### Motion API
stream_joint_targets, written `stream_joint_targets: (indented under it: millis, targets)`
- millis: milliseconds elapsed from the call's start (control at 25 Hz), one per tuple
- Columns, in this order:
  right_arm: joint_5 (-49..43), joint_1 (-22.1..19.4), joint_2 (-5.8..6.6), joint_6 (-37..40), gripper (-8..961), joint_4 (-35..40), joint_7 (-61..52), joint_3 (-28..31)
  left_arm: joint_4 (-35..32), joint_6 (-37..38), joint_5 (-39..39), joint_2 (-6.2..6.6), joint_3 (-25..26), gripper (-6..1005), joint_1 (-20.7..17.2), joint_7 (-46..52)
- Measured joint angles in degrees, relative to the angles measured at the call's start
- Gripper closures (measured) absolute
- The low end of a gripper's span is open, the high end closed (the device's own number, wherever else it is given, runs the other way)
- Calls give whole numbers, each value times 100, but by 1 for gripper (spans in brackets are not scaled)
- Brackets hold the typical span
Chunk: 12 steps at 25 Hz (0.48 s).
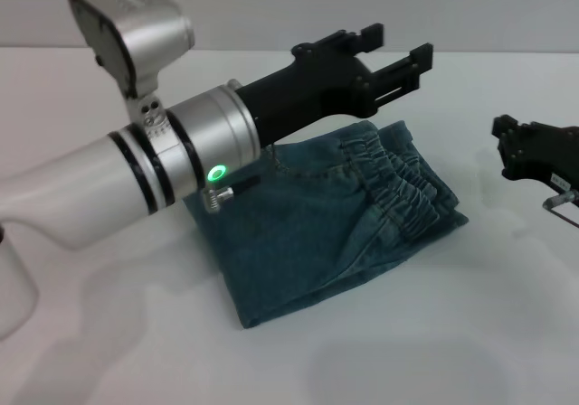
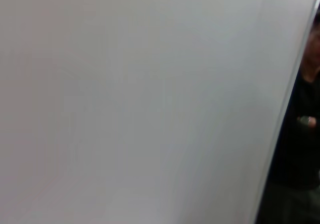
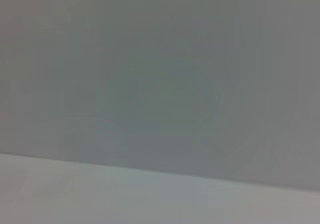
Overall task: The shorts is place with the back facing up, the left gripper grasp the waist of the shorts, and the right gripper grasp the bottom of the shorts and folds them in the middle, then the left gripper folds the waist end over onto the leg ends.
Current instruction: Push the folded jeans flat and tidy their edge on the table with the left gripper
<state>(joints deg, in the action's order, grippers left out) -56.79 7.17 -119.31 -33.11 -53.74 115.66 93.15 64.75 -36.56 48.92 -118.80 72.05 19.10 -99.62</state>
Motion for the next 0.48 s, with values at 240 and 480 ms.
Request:
stream_joint_targets:
  millis: [240, 480]
  targets:
    - [1728, -100, -16, -1436, 805, 558, 1610, -86, -66, -78, -1178, -29, 80, 246, -620, -2127]
    - [2488, -92, -28, -1761, 804, 956, 2233, -190, -996, -1306, -3662, -24, 156, 235, -1114, -5321]
